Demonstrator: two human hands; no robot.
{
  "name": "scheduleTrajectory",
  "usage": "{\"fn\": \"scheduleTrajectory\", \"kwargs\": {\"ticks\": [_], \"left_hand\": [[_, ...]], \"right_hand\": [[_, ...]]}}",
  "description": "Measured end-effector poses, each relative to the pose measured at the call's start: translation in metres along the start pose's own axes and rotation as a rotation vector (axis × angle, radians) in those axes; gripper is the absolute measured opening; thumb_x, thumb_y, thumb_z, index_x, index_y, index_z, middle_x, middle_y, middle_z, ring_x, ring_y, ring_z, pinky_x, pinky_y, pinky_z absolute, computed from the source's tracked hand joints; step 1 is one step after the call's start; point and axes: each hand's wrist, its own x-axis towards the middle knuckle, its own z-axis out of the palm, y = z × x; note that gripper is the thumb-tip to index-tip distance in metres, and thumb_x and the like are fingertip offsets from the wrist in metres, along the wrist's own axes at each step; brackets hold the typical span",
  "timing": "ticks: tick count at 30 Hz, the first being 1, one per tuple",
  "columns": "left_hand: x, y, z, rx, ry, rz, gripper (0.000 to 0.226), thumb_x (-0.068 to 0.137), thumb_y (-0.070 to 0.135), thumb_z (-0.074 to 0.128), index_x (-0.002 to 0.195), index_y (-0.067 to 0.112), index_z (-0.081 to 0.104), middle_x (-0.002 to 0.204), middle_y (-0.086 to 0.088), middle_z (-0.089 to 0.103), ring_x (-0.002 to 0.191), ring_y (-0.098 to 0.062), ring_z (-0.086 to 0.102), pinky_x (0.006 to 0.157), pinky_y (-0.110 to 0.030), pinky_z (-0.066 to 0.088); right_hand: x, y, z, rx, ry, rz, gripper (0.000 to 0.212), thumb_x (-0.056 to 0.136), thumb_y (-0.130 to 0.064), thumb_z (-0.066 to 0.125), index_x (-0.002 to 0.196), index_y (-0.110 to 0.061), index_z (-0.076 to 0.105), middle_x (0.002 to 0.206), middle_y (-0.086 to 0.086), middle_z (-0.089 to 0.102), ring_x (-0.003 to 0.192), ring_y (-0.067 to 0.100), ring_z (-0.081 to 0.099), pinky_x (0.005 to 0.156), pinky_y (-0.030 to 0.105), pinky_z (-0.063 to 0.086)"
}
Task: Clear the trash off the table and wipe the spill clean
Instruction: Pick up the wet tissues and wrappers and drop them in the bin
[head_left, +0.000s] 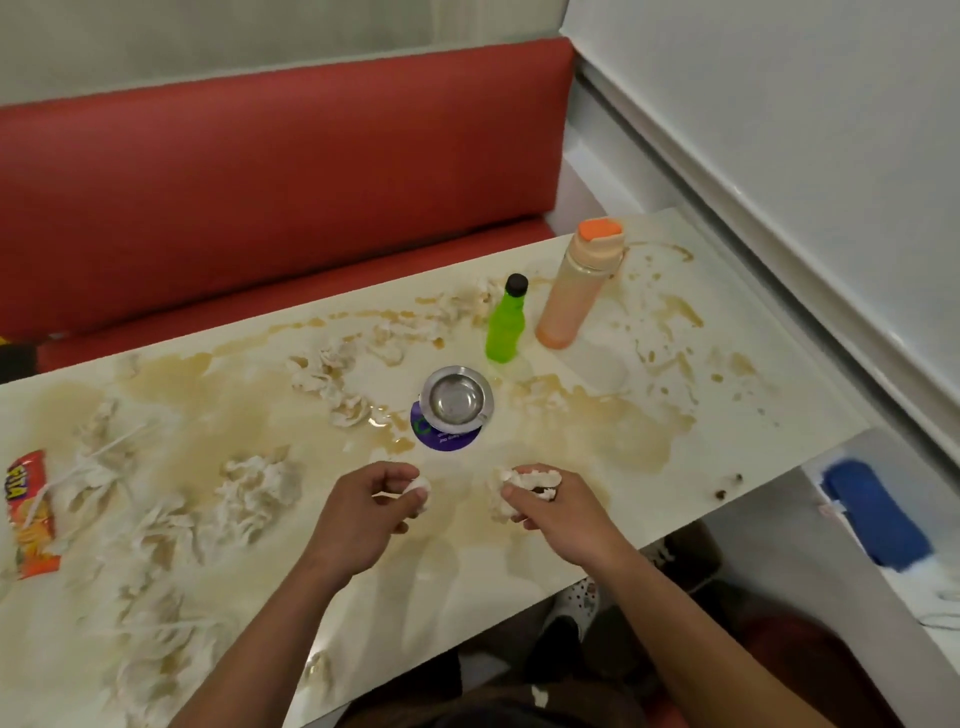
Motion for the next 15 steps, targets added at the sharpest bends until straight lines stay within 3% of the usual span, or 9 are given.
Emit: {"fn": "scheduleTrajectory", "kwargs": {"ticks": [6,11,15], "left_hand": [[0.02,0.029,0.081,0.103,-0.162,0.026,0.014,0.088,0.019,0.079,0.1,0.019,0.072,0.085,-0.001,0.075,0.075,-0.017,0.073,0.062,-0.027,0.055],[0.035,0.058,0.157,0.162,-0.275,0.046,0.013,0.087,0.017,0.079,0.099,0.02,0.074,0.088,-0.005,0.074,0.077,-0.019,0.073,0.061,-0.024,0.056],[0.048,0.078,0.223,0.2,-0.367,0.058,0.011,0.087,0.016,0.08,0.096,0.02,0.074,0.086,-0.003,0.073,0.076,-0.017,0.074,0.06,-0.024,0.056]], "right_hand": [[-0.012,0.031,-0.075,0.07,0.153,0.02,0.013,0.095,-0.03,0.072,0.108,-0.028,0.073,0.094,-0.002,0.078,0.085,0.019,0.074,0.08,0.037,0.06],[-0.022,0.051,-0.141,0.122,0.274,0.025,0.014,0.096,-0.028,0.072,0.109,-0.026,0.073,0.093,0.0,0.077,0.084,0.02,0.073,0.072,0.028,0.057],[-0.027,0.075,-0.195,0.152,0.376,0.044,0.012,0.095,-0.029,0.073,0.106,-0.026,0.074,0.092,0.002,0.077,0.086,0.021,0.073,0.075,0.031,0.057]]}}
